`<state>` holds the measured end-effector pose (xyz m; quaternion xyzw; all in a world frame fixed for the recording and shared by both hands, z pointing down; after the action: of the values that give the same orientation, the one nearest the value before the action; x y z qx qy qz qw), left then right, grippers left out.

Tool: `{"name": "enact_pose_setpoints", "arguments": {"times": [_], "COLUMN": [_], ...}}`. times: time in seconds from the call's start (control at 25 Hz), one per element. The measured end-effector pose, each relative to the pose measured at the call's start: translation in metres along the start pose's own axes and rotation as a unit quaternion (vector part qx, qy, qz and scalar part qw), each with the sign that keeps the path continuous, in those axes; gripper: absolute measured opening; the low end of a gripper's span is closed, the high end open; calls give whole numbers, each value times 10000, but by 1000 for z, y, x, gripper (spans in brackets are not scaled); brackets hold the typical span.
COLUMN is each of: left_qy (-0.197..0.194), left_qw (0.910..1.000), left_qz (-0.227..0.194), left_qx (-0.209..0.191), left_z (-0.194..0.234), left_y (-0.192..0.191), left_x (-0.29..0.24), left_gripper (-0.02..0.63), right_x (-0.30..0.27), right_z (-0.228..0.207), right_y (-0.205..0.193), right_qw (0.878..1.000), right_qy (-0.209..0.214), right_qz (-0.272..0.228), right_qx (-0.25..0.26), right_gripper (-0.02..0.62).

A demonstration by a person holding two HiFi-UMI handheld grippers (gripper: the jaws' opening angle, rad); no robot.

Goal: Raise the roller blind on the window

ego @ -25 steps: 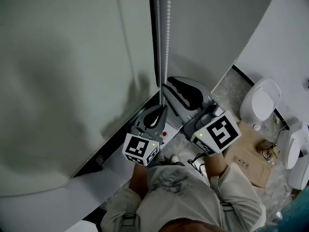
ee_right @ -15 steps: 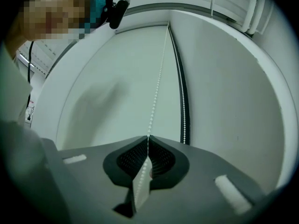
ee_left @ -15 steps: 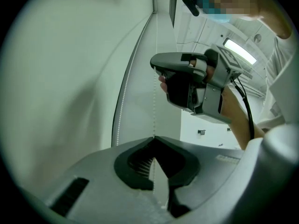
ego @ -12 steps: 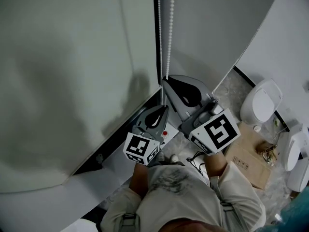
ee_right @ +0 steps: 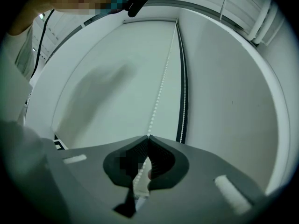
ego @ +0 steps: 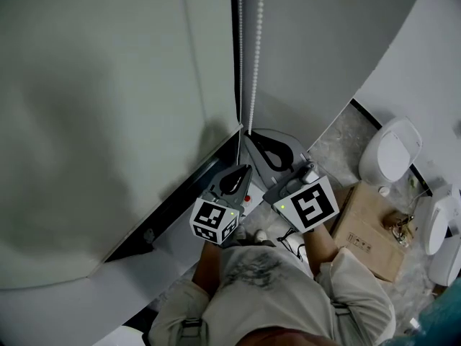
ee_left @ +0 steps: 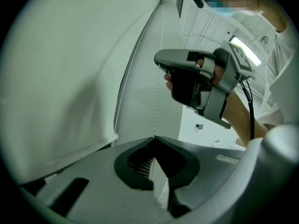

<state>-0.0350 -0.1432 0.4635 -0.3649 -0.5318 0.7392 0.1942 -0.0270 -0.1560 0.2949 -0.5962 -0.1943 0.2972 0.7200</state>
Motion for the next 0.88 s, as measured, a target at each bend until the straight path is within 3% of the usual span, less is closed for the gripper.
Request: {"name": "enact_pose_setpoints", "arguments": {"times": [0.64, 0.88], "left_qy": [-103, -77], "left_qw": [9969, 9954], "left_qz": [666, 825], "left_qx": [396, 486], "left_z": [4, 3], "left_y": [-74, -98], "left_x": [-14, -17], "left_gripper": [10, 10], "right_x": [2, 7], "right_z": [26, 33], "right_y": [-74, -101], "right_qw": [9977, 9958], "right_qy": [34, 47], "right_qz": [670, 900], "right_qx": [60, -177], "right_gripper": [11, 11]}}
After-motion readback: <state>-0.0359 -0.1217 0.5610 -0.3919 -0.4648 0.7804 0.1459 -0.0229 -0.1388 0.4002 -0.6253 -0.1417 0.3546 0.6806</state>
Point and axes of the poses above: the fingertips, and each gripper's own axes: x backward along the fingers, z to its left, y out of its top, the point moved 2 cm from there along x, backward along the fingers, and after that the axes turned 13 degrees about z, right-handed, at the moved point
